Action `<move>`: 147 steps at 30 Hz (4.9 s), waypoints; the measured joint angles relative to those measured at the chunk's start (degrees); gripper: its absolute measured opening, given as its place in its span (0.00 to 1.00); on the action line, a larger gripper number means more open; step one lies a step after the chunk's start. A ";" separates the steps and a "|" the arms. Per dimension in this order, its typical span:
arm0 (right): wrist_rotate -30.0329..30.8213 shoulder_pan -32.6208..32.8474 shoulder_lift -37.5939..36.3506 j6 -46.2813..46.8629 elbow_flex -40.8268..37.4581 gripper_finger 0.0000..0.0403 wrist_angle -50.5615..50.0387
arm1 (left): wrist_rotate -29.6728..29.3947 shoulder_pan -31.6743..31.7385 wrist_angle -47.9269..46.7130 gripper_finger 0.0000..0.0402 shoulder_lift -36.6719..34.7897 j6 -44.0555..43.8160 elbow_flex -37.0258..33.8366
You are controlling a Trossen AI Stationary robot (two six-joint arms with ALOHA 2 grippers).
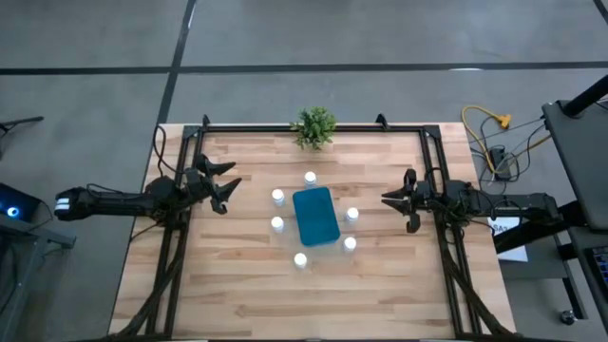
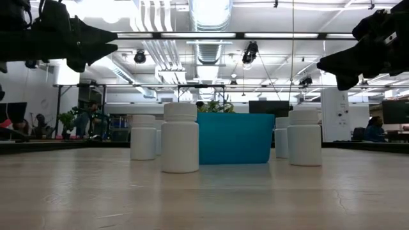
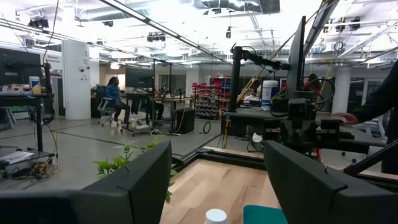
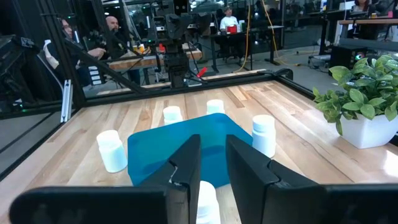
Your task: Pick and place pill bottles into a basket
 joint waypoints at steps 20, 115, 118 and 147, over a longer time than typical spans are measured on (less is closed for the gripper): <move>0.00 0.00 0.00 0.00 0.01 0.17 0.00 | 0.01 0.00 -0.01 0.60 0.00 0.00 0.00; 1.07 0.00 0.01 0.00 0.00 0.17 0.04 | 0.01 -0.02 3.21 0.60 -0.02 -0.29 0.00; 1.39 0.01 0.02 0.02 0.00 0.17 0.10 | 0.01 -0.02 3.47 0.60 -0.02 -0.29 0.00; 4.87 0.00 0.02 7.18 0.00 0.17 1.25 | -0.27 0.02 4.98 0.60 0.09 -5.54 0.00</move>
